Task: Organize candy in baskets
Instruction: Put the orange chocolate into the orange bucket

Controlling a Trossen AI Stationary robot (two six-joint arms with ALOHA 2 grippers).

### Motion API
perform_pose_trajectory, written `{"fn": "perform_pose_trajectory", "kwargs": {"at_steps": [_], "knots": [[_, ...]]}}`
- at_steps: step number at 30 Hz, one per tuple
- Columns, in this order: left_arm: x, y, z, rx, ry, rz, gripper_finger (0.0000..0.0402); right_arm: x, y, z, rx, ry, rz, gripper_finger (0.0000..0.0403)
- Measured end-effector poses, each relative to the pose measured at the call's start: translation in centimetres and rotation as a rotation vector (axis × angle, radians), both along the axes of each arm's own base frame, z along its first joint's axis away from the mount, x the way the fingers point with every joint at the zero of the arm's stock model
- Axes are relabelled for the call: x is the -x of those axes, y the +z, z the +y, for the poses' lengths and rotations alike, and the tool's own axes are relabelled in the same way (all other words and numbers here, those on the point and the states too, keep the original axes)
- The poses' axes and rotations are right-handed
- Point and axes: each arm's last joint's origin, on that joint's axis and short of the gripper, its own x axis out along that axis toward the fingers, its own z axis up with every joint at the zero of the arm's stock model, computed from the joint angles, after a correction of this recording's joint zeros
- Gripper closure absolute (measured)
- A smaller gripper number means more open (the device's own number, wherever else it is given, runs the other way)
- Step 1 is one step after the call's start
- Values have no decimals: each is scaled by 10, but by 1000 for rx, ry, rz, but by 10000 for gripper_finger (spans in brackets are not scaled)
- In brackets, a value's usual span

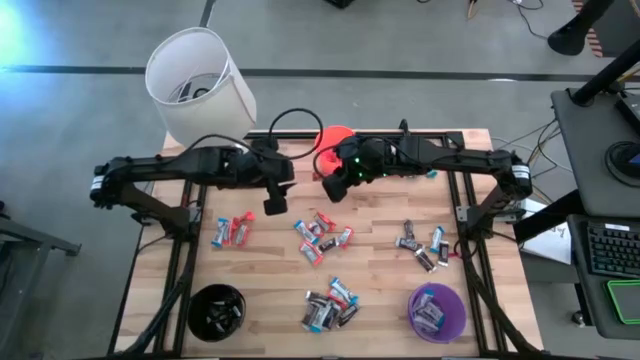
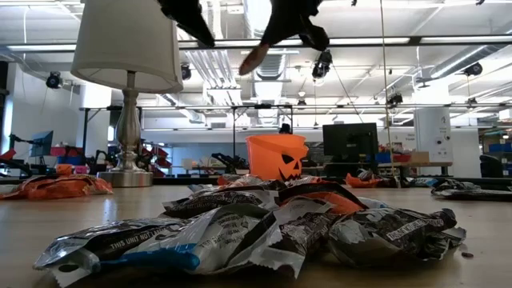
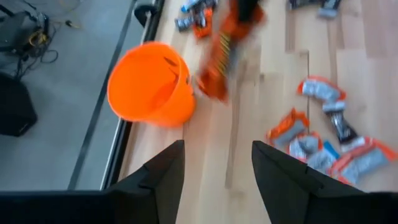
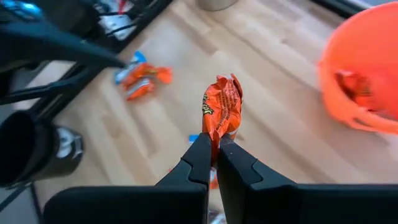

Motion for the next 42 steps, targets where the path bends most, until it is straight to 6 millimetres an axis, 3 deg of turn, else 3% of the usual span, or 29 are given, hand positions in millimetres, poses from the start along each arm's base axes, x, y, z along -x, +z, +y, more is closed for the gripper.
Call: {"fn": "perform_pose_trajectory", "kwargs": {"at_steps": [7,25,33,42], "knots": [[11,-7,-1,2,-8,133,232,9,-2,-37,27,-70,33,394],[21,-14,-1,55,58,224,232,51,-11,-126,96,-38,128,394],[24,-16,-2,67,75,259,232,60,-28,-143,74,25,122,394],[20,-24,-1,75,93,304,232,44,-62,-159,39,85,166,394]]}}
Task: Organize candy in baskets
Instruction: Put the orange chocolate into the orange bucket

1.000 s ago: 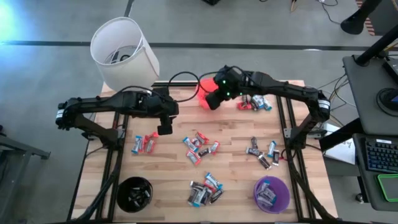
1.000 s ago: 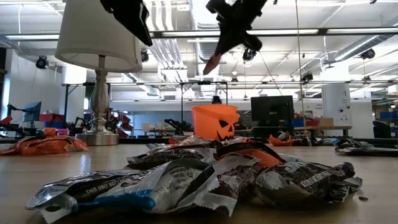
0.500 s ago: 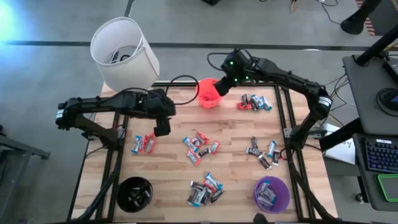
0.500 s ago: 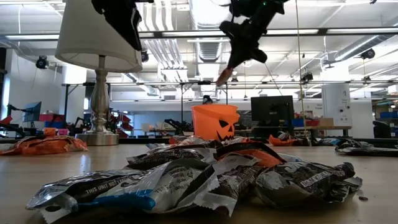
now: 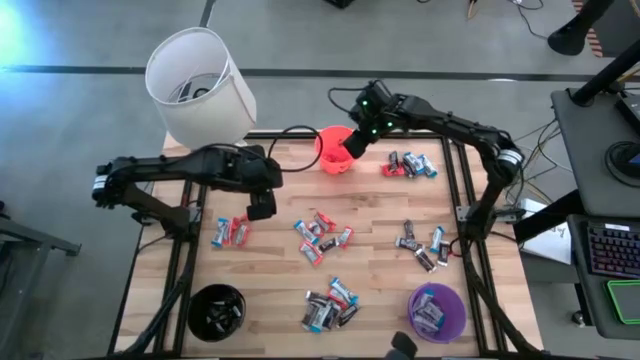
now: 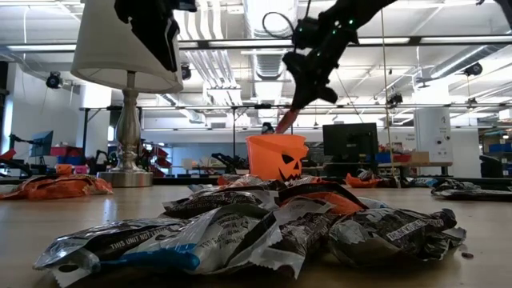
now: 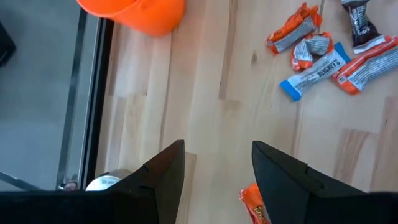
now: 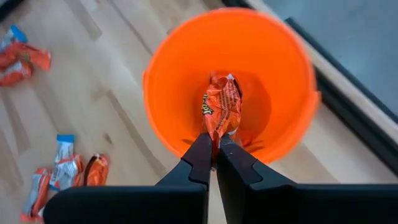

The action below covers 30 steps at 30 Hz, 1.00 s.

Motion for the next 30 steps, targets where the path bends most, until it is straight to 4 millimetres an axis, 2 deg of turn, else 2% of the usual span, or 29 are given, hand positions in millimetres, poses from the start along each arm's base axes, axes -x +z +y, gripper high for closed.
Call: {"fn": "perform_pose_trajectory", "kwargs": {"at_steps": [4,7,21,26,30], "knots": [[-1,-2,0,1,1,13,232,-7,-11,-5,-4,9,6,394],[0,-2,0,3,8,19,232,-8,-11,-6,12,28,1,385],[1,-2,0,5,9,28,232,-8,-4,-4,13,29,-44,302],[1,-2,0,4,8,29,232,-6,14,12,-81,153,-164,292],[1,-2,0,2,1,31,232,-8,30,34,-63,266,-214,295]]}}
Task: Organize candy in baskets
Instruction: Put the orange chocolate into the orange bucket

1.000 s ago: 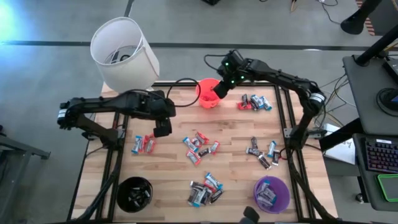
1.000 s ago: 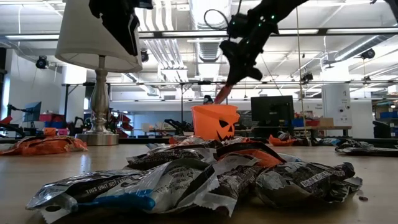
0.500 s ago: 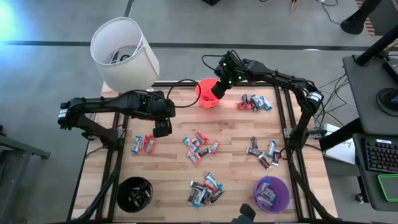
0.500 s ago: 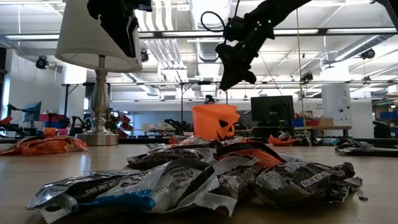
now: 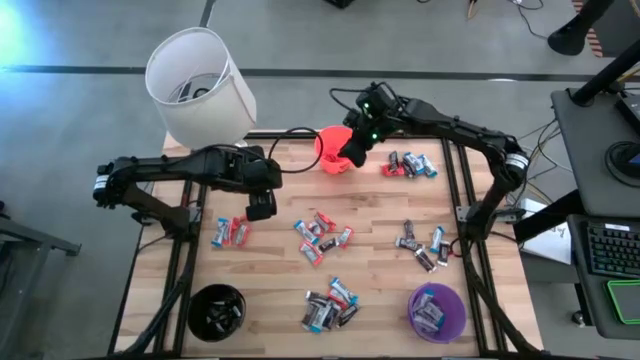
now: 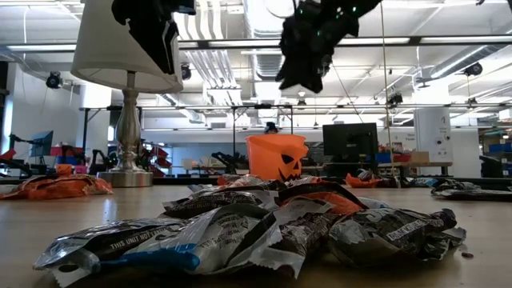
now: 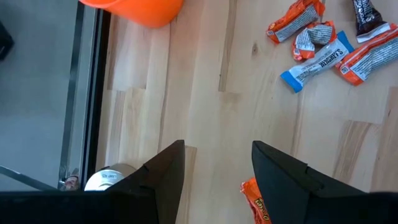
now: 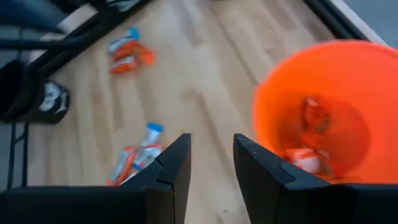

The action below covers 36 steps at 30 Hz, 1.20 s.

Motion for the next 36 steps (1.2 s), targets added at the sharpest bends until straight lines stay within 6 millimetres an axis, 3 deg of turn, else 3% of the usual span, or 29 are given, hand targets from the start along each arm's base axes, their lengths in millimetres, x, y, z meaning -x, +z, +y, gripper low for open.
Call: {"fn": "perform_pose_trajectory", "kwargs": {"at_steps": [6,20,28,36], "knots": [[0,0,0,-2,-7,2,232,-8,13,34,49,122,-37,301],[0,0,0,-5,-16,6,232,-26,6,110,104,304,61,316],[0,0,0,-4,-16,6,232,-31,5,138,337,348,107,292],[0,0,0,-2,-13,5,232,-27,1,142,351,382,168,256]]}}
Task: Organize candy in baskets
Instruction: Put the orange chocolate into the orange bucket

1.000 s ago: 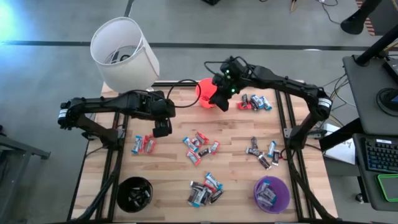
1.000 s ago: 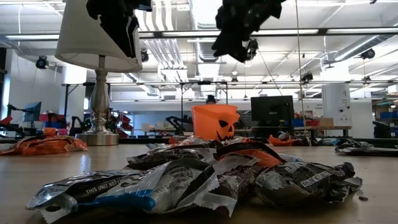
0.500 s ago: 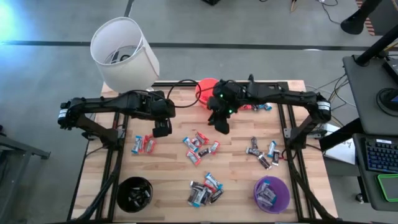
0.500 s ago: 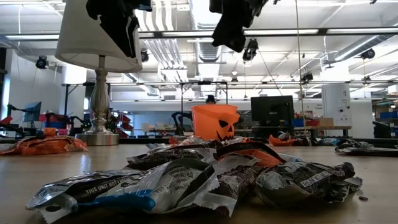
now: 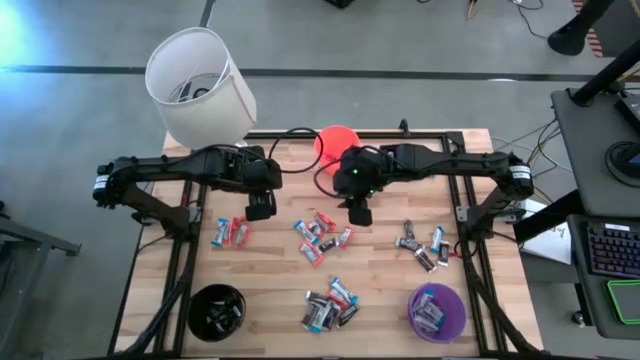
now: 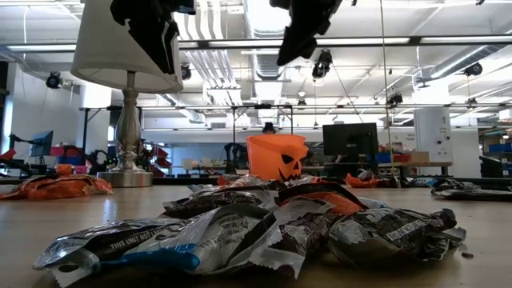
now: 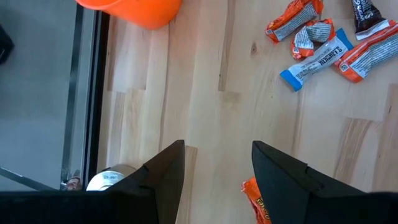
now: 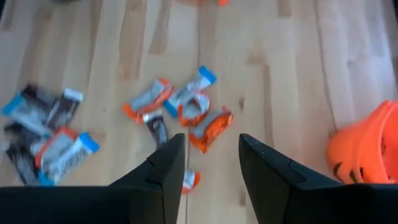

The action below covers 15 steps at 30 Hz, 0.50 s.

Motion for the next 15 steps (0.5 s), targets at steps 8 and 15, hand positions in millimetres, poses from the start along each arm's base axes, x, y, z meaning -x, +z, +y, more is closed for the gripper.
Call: {"fn": "perform_pose_trajectory", "kwargs": {"at_steps": [8,15], "knots": [[0,0,0,11,30,-12,232,-1,-22,1,57,145,140,229],[0,0,0,26,74,-30,232,-12,-49,1,104,271,210,227]]}}
